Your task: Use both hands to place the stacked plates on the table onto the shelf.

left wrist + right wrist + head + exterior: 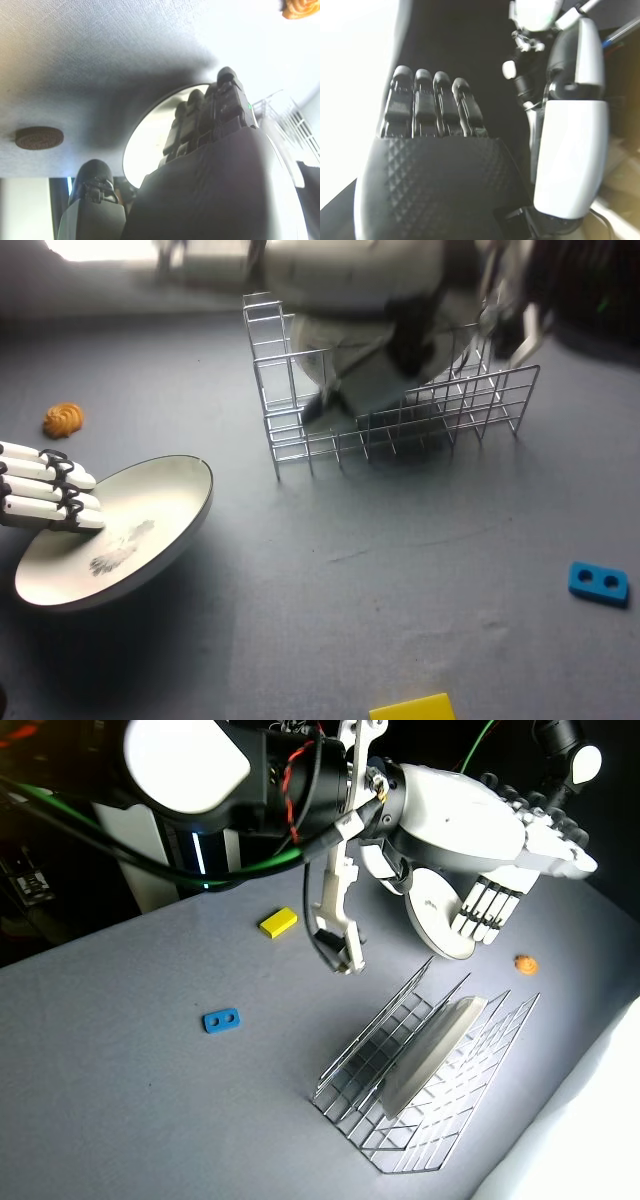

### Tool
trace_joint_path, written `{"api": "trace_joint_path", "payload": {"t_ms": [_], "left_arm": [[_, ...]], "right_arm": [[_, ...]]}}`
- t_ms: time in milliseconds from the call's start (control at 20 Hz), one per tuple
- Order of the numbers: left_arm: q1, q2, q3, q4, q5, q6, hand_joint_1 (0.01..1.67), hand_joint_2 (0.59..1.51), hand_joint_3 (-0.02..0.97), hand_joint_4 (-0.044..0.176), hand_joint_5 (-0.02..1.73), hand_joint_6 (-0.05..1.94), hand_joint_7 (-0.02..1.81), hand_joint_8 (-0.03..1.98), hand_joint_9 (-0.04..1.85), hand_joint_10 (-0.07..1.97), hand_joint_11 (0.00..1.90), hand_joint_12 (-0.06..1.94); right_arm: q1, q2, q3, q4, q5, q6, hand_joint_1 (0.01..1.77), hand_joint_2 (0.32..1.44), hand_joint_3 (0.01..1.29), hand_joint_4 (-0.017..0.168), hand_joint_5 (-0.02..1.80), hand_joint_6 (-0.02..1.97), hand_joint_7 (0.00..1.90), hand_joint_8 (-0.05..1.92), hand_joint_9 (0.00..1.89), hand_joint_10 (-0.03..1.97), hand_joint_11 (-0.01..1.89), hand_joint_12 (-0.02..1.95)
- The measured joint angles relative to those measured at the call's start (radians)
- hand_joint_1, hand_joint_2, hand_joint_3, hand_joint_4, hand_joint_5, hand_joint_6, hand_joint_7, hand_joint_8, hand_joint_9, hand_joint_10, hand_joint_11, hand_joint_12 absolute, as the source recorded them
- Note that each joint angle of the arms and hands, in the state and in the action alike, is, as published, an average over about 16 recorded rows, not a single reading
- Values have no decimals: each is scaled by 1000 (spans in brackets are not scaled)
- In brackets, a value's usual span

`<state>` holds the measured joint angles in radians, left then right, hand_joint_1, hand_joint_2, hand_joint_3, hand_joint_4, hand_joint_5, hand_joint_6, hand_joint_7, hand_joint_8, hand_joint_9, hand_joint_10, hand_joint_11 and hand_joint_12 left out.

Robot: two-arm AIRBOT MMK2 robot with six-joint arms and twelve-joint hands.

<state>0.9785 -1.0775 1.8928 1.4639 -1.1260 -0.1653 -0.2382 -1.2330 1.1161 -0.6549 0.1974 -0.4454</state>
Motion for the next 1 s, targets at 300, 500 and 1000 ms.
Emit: {"api": "trace_joint_path", "payload": {"t_ms": [300, 500, 1000], "left_arm": [[2, 0, -1, 0, 0, 0, 15, 1124, 15, -4, 10, -10, 18, -10, -18, -36, 17, 24], [2, 0, -1, 1, -1, 0, 15, 1125, 15, -4, 9, -10, 18, -10, -18, -36, 17, 19], [1, -1, -1, 5, -1, 0, 15, 1125, 14, -3, 6, -11, 19, -10, -19, -36, 16, 11]], "right_arm": [[-87, -100, -18, 142, -32, -200, 1238, 967, 13, 3, 17, 17, 14, 14, 12, 14, 21, -10], [-136, -176, 13, 188, -53, -221, 1333, 1014, 13, 1, 16, 17, 14, 14, 11, 13, 22, -10], [-212, -359, 151, 208, -75, -223, 1390, 1100, 14, -2, 39, 17, 30, 13, 20, 13, 24, 106]]}}
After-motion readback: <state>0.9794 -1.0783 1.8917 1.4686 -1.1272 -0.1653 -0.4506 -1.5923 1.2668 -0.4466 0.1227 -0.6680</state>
